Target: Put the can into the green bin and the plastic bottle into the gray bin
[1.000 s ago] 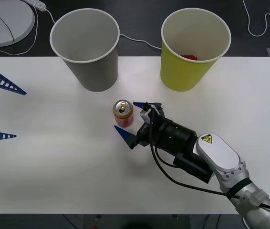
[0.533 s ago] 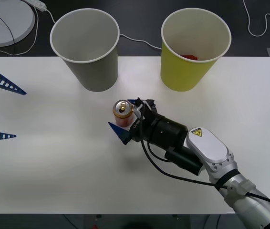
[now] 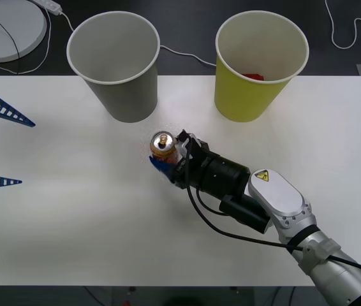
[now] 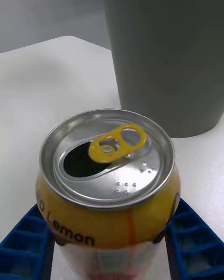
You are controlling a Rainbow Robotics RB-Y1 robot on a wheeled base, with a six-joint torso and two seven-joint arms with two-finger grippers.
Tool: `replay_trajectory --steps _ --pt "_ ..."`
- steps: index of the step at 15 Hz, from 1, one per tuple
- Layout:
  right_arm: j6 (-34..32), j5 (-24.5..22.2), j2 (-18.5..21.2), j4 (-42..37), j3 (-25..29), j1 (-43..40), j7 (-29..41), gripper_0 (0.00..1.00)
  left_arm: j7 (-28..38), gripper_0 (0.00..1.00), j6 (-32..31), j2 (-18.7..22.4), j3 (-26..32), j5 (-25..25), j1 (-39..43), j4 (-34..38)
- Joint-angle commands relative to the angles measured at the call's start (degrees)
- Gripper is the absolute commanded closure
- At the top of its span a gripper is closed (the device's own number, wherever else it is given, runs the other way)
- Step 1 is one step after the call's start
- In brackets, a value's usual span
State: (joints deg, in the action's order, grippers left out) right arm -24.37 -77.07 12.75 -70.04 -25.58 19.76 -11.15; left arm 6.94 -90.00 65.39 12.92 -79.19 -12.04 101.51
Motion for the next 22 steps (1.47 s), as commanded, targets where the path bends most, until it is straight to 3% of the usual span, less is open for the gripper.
replay_trajectory --steps 1,5,9,11,14,19,22 --pt "0.0 0.0 0.2 0.0 -0.4 0.5 0.3 1.0 0.0 0.0 0.0 0.0 0.0 0.0 0.0 0.0" --pt "-0.5 0.0 1.5 -0.7 -0.4 0.6 0.4 1.0 0.0 0.0 0.0 0.0 0.0 0.0 0.0 0.0" --pt "-2.9 0.0 7.5 -5.5 -1.6 0.1 2.4 1.0 0.0 0.0 0.0 0.0 0.0 0.0 0.0 0.0" --pt "-6.0 -2.1 10.8 -9.1 -1.3 -0.8 7.9 1.0 0.0 0.0 0.0 0.0 0.0 0.0 0.0 0.0" --pt "-10.8 -10.1 16.4 -18.1 1.1 -3.9 20.7 1.0 0.0 0.0 0.0 0.0 0.0 0.0 0.0 0.0" --pt "-28.3 -23.7 23.1 -33.1 13.0 -9.0 40.9 1.0 0.0 0.0 0.0 0.0 0.0 0.0 0.0 0.0" --pt "-38.4 -27.6 25.5 -40.9 20.3 -10.8 51.6 1.0 0.0 0.0 0.0 0.0 0.0 0.0 0.0 0.0"
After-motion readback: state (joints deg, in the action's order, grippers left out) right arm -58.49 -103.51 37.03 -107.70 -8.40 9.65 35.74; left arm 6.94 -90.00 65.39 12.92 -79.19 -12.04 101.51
